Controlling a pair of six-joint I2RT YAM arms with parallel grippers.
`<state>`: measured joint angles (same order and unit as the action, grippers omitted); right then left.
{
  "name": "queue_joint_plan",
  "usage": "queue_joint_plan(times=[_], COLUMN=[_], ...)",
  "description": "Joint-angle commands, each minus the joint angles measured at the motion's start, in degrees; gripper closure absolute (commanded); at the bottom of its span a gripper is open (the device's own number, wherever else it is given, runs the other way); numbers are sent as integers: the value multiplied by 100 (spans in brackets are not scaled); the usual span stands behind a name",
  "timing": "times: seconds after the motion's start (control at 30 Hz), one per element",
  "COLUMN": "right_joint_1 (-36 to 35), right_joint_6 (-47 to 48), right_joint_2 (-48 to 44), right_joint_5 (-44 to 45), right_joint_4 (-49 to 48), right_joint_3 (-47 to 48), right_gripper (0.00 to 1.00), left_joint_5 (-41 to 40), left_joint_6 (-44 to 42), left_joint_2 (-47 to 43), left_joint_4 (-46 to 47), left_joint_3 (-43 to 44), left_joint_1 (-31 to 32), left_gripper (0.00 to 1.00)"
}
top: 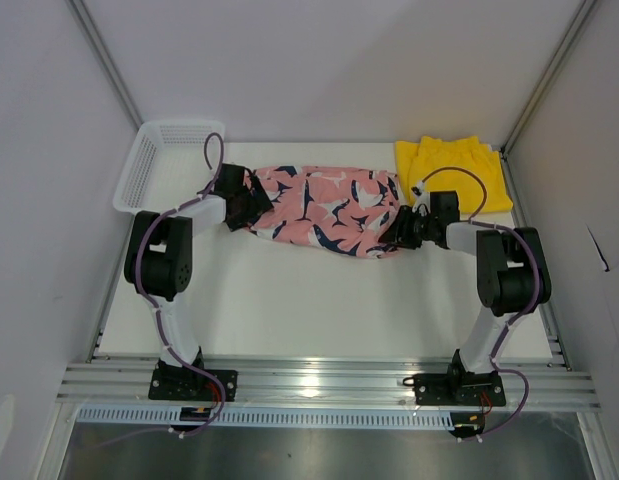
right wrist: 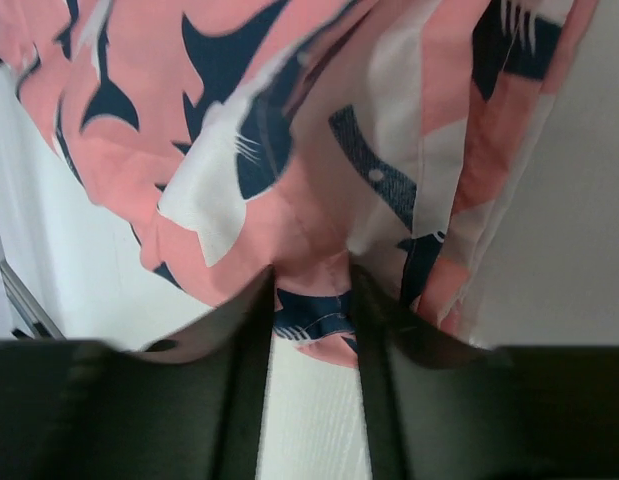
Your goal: Fold and stack the shorts
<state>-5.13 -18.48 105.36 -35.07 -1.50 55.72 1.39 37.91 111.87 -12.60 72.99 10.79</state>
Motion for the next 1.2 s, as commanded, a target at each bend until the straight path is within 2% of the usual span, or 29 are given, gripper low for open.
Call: queue_joint_plan(times=[0.0, 0.13, 0.27, 0.6, 0.8, 1.03, 1.17], right_joint_1=[11, 64, 90, 257, 723, 882, 926], right_joint_6=[-68, -129, -182, -305, -551, -578, -604], right_joint_2=[-401, -674, -815, -1404, -1668, -1712, -1686], right_joint_5=[-307, -448, -545, -387, -167, 342, 352], right_joint_4=[-158, -272, -316, -342, -465, -132, -88], right_joint_3=[-254, -658, -869, -1388, -1740, -1837, -1820], right_gripper=[68, 78, 100, 100, 100, 100, 100], left_joint_5=[-112, -112, -112, -112, -270, -280, -262], left_joint_6=[-100, -100, -100, -91, -73, -73, -126], left_joint_2=[107, 124, 159, 159, 185, 194, 107], left_joint_4=[-216, -252, -296, -331, -375, -401, -340], left_joint_3=[154, 172, 233, 233, 277, 277, 225], left_joint_1=[82, 90, 99, 108, 108, 117, 134], left_gripper=[3, 3, 3, 4, 4, 3, 3])
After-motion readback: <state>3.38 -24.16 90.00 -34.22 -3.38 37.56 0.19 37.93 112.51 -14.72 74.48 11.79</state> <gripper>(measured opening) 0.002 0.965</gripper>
